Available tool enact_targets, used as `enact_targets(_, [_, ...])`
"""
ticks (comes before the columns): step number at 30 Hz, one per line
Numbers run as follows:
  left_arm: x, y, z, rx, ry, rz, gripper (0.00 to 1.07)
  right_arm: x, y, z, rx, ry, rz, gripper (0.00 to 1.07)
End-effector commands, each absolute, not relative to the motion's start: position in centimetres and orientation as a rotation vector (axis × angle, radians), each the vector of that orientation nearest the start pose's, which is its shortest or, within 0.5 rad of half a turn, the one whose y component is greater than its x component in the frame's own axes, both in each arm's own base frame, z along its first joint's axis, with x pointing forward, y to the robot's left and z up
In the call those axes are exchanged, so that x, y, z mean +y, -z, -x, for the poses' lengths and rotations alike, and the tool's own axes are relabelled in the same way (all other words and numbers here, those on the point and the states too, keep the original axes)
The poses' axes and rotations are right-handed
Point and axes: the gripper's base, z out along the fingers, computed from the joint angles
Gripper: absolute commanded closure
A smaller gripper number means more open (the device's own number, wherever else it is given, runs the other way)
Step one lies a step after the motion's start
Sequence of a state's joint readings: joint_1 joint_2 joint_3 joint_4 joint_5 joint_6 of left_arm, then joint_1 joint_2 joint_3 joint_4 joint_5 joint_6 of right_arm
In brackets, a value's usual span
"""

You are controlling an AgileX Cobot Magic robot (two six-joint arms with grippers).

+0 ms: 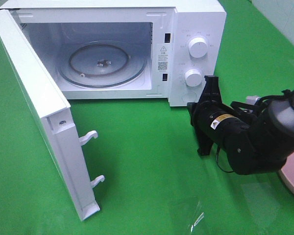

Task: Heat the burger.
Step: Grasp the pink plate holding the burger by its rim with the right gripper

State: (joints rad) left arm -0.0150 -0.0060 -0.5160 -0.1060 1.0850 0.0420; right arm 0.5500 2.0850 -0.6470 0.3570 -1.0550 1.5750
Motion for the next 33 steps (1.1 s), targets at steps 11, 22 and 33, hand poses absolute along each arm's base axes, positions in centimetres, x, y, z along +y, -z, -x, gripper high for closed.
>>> enact_targets(11, [-0.9, -28.1, 1.1, 2.014, 0.116, -0.068, 0.09, 13.1, -12.9, -26.0, 1.633, -1.213, -1.209, 1.03])
enact_targets(22, [-0.9, -28.1, 1.1, 2.014, 0.116, -0.068, 0.09, 12.2, -18.3, -24.7, 1.774, -0.968, -0.849, 0.99])
enact_targets(33, [-0.9, -28.1, 1.1, 2.014, 0.116, -0.068, 0.09, 11.3, -20.7, -23.2, 1.901, -0.699, -0.508, 0.98])
